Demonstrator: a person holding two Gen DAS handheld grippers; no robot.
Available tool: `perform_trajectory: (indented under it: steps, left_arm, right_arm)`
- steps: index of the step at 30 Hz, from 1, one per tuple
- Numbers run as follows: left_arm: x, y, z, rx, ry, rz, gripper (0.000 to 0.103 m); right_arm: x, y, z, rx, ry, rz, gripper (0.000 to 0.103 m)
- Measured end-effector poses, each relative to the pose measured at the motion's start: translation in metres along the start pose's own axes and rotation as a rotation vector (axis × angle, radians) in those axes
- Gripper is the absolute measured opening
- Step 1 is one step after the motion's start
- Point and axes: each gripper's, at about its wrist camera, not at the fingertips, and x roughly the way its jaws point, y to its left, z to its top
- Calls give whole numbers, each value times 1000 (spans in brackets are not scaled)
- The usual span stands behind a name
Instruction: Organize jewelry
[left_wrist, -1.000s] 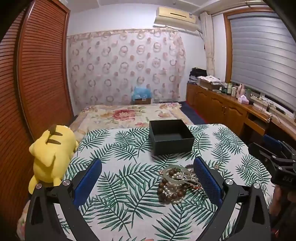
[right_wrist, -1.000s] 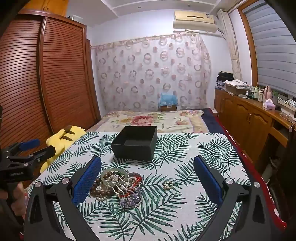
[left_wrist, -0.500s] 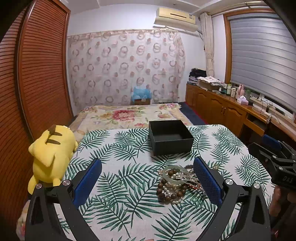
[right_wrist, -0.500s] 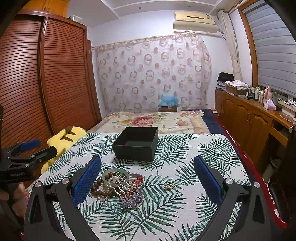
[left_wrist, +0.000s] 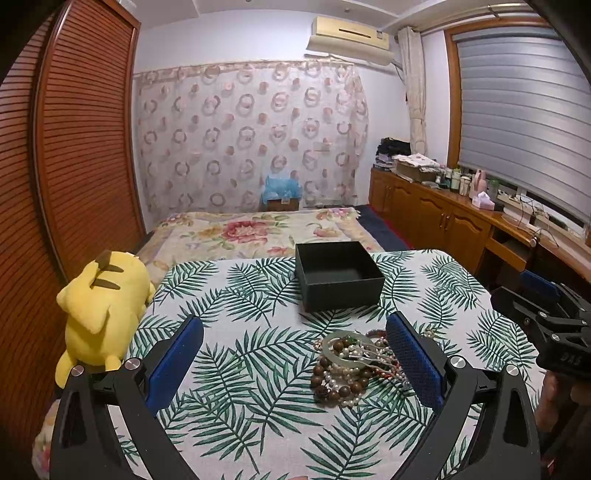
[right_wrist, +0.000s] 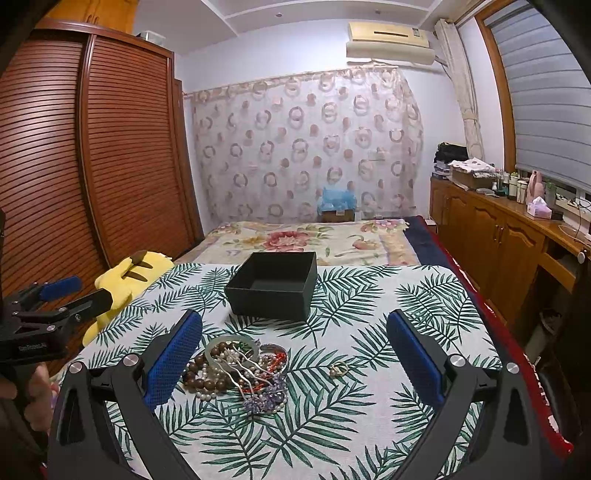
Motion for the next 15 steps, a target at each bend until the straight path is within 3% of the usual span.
perform_trajectory:
  steps: [15]
  left_arm:
    - [-1,0,0,-1,-3,0,96]
  right_arm:
    - [-9,13,9,-2,-2,2,101]
